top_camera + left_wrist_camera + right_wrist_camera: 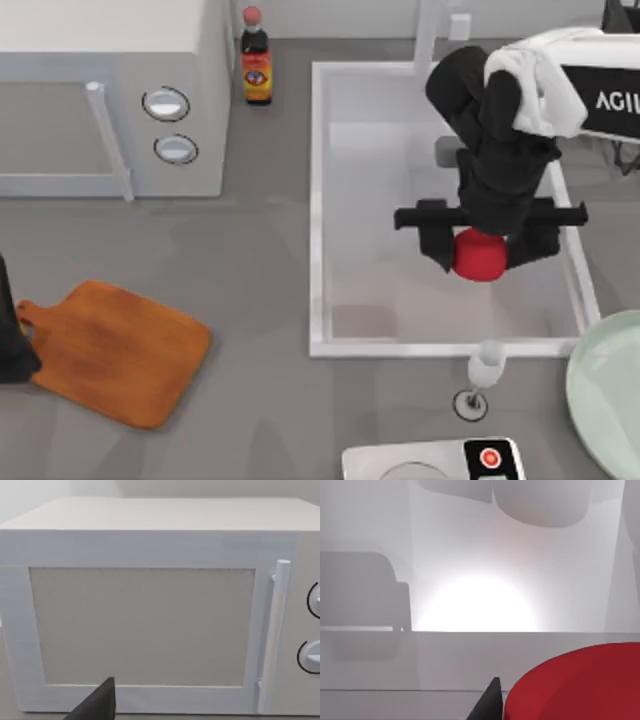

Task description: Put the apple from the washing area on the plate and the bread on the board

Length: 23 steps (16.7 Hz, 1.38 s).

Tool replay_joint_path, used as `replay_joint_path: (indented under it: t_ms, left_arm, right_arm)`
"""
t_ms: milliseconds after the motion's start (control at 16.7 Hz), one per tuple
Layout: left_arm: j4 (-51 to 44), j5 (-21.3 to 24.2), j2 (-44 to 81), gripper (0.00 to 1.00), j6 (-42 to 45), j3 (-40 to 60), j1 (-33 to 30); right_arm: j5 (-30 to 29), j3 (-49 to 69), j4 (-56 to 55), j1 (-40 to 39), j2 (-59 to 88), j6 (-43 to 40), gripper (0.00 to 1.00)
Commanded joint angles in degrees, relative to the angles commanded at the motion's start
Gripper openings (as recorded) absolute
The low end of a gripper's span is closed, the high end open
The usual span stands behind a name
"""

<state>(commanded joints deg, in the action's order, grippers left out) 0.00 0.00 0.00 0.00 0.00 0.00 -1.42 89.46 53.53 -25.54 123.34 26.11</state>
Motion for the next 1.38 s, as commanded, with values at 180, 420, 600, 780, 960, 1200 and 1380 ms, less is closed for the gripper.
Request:
replay_joint_path:
  t_ms: [180, 420, 600, 780, 960, 1200, 1380]
  left_arm:
    - [0.0, 0.0, 0.0, 1.0, 0.0, 0.0, 0.0]
    - [0.0, 0.0, 0.0, 1.0, 0.0, 0.0, 0.0]
    - [0.0, 0.0, 0.0, 1.0, 0.0, 0.0, 0.0]
    - [0.0, 0.0, 0.0, 1.0, 0.0, 0.0, 0.0]
    - [0.0, 0.0, 0.0, 1.0, 0.0, 0.0, 0.0]
    - [0.0, 0.0, 0.0, 1.0, 0.0, 0.0, 0.0]
    - [0.0, 0.0, 0.0, 1.0, 0.0, 0.0, 0.0]
  right_arm:
    - [0.03, -0.09, -0.16, -0.04, 0.17, 0.09, 0.0]
    - [0.16, 0.32, -0.39, 0.13, -3.84, -1.78, 0.0]
    - [0.48, -2.16, 0.16, 1.0, -8.93, -4.45, 0.0]
    - [0.81, -6.67, 1.5, 2.9, -15.15, -7.55, 0.0]
    - [1.07, -12.29, 3.7, 5.85, -21.93, -10.81, 0.0]
    - [1.28, -19.88, 7.41, 10.77, -30.98, -14.85, 0.0]
    - [1.34, -24.62, 10.65, 14.77, -36.68, -17.39, 0.0]
